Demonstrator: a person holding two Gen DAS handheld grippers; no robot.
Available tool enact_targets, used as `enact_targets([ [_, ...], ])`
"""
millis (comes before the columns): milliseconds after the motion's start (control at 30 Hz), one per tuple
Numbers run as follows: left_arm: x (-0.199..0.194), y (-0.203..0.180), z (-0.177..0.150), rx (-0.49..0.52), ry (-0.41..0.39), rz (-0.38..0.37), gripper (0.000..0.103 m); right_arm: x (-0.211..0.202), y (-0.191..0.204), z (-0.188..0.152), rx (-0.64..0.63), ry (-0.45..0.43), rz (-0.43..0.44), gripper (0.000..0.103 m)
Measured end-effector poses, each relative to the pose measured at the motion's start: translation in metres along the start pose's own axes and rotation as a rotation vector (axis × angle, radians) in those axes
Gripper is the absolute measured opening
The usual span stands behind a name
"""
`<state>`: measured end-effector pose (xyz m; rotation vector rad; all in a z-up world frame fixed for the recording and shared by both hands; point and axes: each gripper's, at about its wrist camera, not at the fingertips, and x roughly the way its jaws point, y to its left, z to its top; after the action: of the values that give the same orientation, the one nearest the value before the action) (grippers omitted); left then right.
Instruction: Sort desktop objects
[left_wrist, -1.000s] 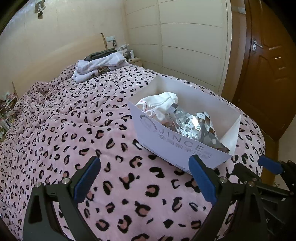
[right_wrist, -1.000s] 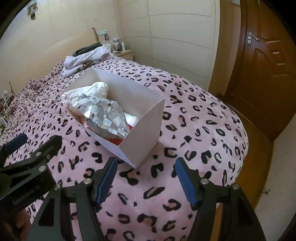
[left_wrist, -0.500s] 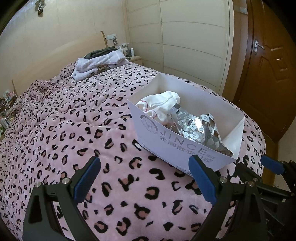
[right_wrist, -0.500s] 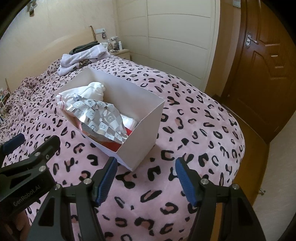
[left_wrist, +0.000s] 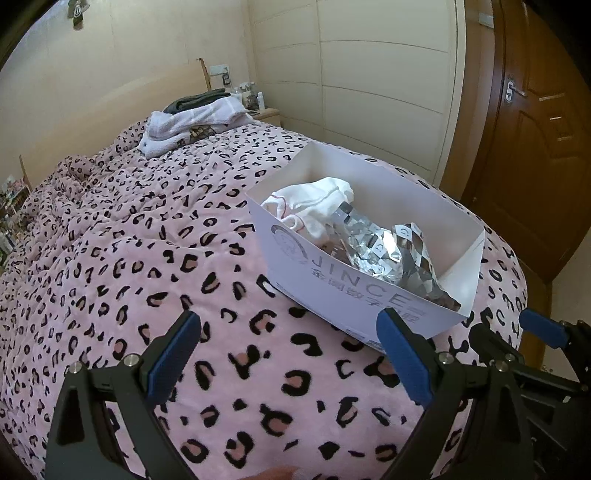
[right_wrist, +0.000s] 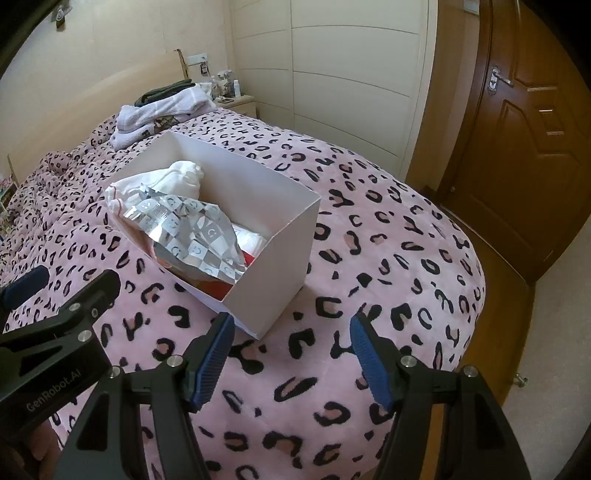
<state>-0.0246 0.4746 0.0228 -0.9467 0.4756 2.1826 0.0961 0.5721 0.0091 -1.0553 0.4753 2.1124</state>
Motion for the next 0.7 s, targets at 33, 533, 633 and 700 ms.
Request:
enact_targets([
  [33,0.0001,0.0005,-0.0004,-0.003,0.0,-0.002,0.097,-0.0001,0.0,0.0002,-0.001,0.0,-0.001,0.067],
  [533,0.0005,0.0024,0.0007,0.001,-0.005,-0.006,0.097,-0.0019,0.0005,0.0019,-0.001,-0.003,-0.008,0.067],
  [633,0.0004,-0.0007,0.0004,-0.002,-0.007,-0.005,0.097,-0.0017,-0.0006,0.0027,-0.002,-0.003,-0.009,0.067],
  [700,0.0003,-0.0009,0.0007,-0.001,-0.008,-0.004,0.097,-0.0016,-0.0011,0.0031,-0.002,-0.004,-0.009,0.067],
])
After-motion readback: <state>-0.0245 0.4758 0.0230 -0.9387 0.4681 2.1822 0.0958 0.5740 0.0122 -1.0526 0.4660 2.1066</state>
